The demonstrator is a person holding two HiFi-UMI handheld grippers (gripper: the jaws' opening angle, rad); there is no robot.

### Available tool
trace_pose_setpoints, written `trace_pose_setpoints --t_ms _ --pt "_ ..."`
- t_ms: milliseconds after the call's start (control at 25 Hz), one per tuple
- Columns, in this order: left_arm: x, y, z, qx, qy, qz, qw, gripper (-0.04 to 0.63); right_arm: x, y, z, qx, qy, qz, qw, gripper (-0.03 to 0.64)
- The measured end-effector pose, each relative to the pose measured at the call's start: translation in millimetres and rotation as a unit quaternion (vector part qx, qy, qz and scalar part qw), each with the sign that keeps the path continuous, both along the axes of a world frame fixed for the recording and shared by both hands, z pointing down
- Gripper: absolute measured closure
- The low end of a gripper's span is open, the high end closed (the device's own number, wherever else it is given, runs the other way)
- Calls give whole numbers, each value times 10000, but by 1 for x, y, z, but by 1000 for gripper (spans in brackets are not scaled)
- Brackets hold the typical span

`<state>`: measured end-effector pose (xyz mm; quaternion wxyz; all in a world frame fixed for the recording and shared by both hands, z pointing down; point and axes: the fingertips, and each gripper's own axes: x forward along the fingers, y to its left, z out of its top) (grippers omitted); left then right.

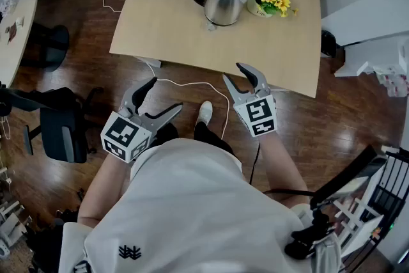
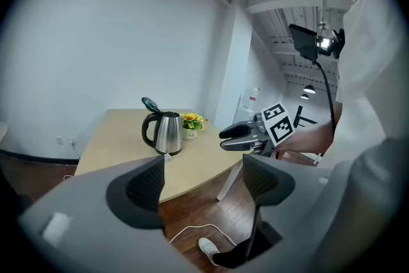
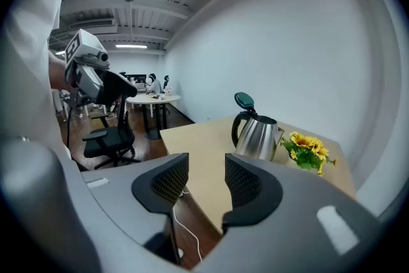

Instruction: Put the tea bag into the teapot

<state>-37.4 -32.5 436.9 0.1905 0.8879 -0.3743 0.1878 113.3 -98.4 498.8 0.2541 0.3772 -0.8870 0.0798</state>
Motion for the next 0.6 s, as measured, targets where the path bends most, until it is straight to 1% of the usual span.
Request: trace_pose_setpoints --t_ms 240,440,600 --pt "-9 -48 11 -105 17 70 9999 219 -9 -63 44 -361 -9 238 9991 446" --pt "-26 -77 8 -95 22 294 9995 219 -28 -115 94 -596 274 449 9968 441" --pt "-54 -100 5 -69 -4 198 9998 219 -42 -157 138 -887 493 638 9928 437"
